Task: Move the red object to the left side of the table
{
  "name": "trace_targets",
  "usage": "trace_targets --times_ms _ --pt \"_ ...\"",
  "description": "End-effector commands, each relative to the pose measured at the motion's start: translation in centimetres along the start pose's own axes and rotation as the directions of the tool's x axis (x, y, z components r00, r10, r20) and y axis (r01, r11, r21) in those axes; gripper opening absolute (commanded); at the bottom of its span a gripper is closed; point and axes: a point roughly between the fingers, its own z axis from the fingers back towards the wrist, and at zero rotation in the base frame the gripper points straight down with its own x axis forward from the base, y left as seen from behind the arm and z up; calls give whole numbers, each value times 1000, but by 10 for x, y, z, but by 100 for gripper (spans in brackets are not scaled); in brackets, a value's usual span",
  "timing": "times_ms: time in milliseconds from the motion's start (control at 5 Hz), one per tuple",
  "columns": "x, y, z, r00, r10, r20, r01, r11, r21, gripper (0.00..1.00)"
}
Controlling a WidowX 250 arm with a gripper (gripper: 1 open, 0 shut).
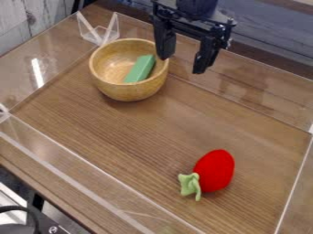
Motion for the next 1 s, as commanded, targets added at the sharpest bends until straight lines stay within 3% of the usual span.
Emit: trace_targets --times_ms 0,200,400,600,800 --pt "-4 -6 -10 999 -21 -25 20 1000 -1 100" --pt "-20 -26 -24 986 -159 -50 159 987 -7 100" --pt "-35 -48 -35 946 -319 -54 319 948 -15 100" --pt "-47 -74 -47 881 -471 -51 471 882 -12 100" --pt "-54 -95 -55 833 -552 -50 552 834 -14 100"
